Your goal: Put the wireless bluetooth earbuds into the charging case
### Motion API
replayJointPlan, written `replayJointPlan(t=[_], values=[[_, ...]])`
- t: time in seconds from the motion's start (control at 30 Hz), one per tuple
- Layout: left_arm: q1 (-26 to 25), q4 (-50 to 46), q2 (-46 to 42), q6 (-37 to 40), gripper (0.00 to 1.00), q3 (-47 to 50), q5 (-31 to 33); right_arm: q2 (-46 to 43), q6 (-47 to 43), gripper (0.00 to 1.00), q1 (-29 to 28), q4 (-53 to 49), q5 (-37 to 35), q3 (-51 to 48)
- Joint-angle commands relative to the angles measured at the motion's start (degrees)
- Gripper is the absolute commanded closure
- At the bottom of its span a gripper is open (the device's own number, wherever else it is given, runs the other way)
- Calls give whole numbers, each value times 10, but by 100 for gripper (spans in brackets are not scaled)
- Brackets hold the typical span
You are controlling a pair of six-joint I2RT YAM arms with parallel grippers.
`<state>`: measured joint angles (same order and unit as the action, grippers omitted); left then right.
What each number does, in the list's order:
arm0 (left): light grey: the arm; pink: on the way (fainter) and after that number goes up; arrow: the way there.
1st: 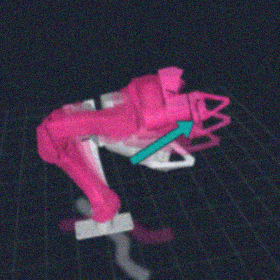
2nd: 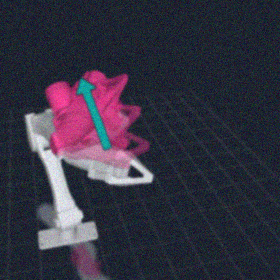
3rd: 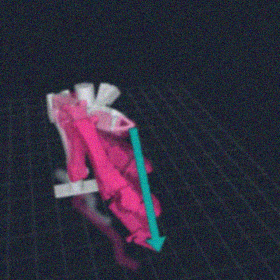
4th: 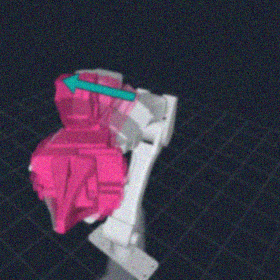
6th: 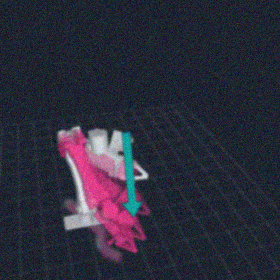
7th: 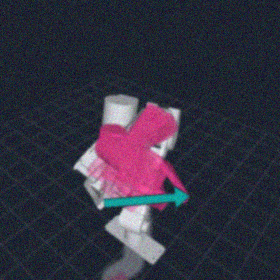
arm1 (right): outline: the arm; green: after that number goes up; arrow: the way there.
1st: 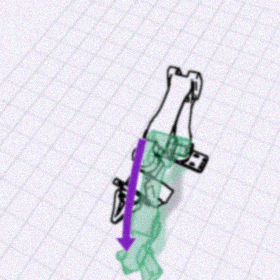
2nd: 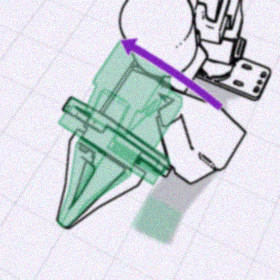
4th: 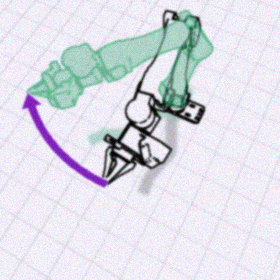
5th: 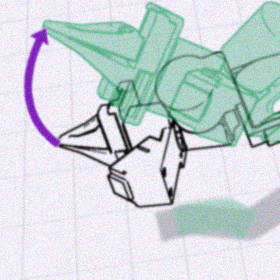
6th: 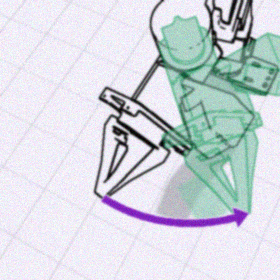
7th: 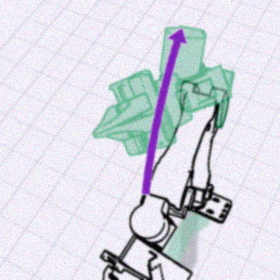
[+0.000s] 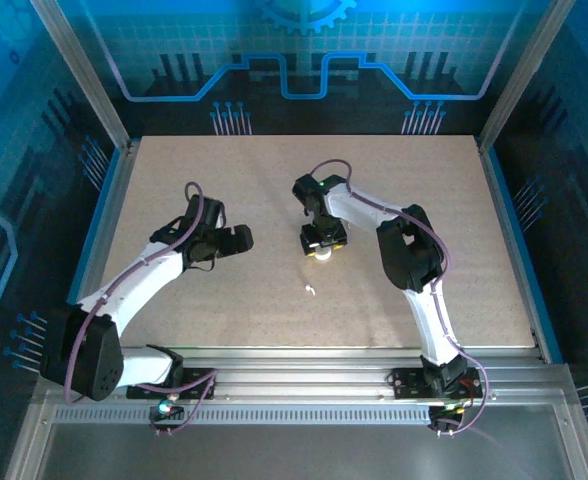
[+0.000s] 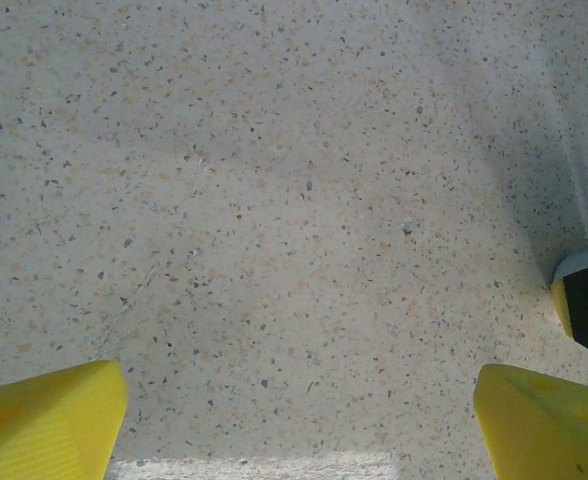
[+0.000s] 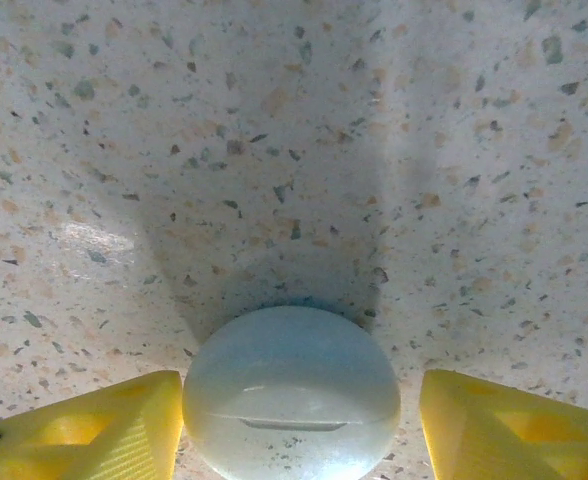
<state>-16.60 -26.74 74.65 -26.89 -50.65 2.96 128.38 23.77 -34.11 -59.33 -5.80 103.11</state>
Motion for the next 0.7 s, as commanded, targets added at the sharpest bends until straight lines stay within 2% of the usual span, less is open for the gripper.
replayJointPlan(t=[0.0, 0.4, 0.57, 0.67], values=[[7, -12, 6, 6, 9, -12, -16, 16, -2, 38, 6, -5, 12, 8], [7, -12, 8, 8, 9, -9, -26, 1, -3, 57, 17, 13, 11, -22], [6, 1, -7, 21, 10, -6, -47, -56, 7, 59, 18, 37, 13, -48], [-2, 35, -41, 48, 13, 11, -65, -121, 19, 59, 18, 66, 20, -82]])
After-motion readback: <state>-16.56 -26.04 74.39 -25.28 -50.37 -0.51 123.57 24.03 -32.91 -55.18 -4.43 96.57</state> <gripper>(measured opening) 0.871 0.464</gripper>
